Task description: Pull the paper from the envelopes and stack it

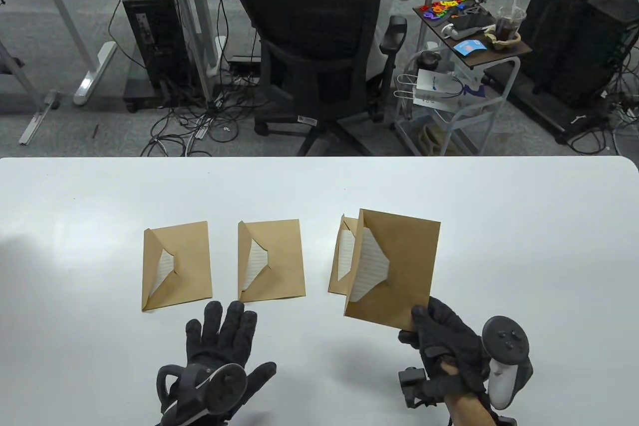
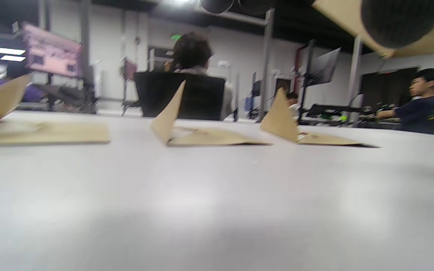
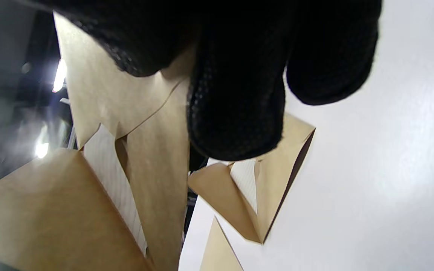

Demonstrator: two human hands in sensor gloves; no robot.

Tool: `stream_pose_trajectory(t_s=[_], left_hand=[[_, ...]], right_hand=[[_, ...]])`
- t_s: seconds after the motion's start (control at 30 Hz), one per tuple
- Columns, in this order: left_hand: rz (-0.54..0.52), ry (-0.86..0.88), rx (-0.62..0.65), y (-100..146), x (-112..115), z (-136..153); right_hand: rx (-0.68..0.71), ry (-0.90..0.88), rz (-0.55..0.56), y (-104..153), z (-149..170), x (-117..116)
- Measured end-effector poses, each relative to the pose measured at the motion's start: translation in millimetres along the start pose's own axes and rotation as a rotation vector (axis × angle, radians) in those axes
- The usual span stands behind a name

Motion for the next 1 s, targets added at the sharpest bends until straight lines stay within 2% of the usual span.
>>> stream_pose_trajectory(t_s=[0.17, 0.2, 0.3, 0.37, 0.43, 0.47, 0.6, 0.67, 1.0], left_hand=[[-0.141, -0.091, 0.221, 7, -16, -42], [-0.16, -0.085, 0.302, 9, -17, -53], [-0.154, -0.073, 0.392, 12, -15, -71], [-0.128, -0.067, 0.394, 12, -12, -75], [-0.122, -0.031, 0.355, 9, -11, -72], [-0.119, 0.039, 0.309, 8, -11, -65], [-0.077, 0.436, 0.138, 3, -6, -32], [-0.073, 0.582, 0.08, 3, -4, -20], [-0.074, 1.03, -0.043, 6, 7, -2]], right_hand=[[0.077, 0.099, -0.035, 11, -7, -25], [0.088, 0.127, -0.046, 14, -7, -31], [0.112, 0.163, -0.087, 18, -8, -44], [0.12, 0.17, -0.112, 21, -8, -50], [0.131, 0.167, -0.132, 24, -9, -55], [0.137, 0.167, -0.137, 26, -9, -57], [0.173, 0.131, -0.155, 28, -10, -59], [0.184, 0.074, -0.177, 30, -10, -62], [0.347, 0.026, -0.231, 46, -24, -75]])
Point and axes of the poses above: the tracker on the back of each hand, its own z axis roughly to the little-finger side, its own y axis roughly from the fingertips to the wrist, x = y × z, the point moved 3 cm from there along -y, roughly from the wrist to the fingertips, and after that the axes turned 5 degrees about x, right-handed, at the moved point
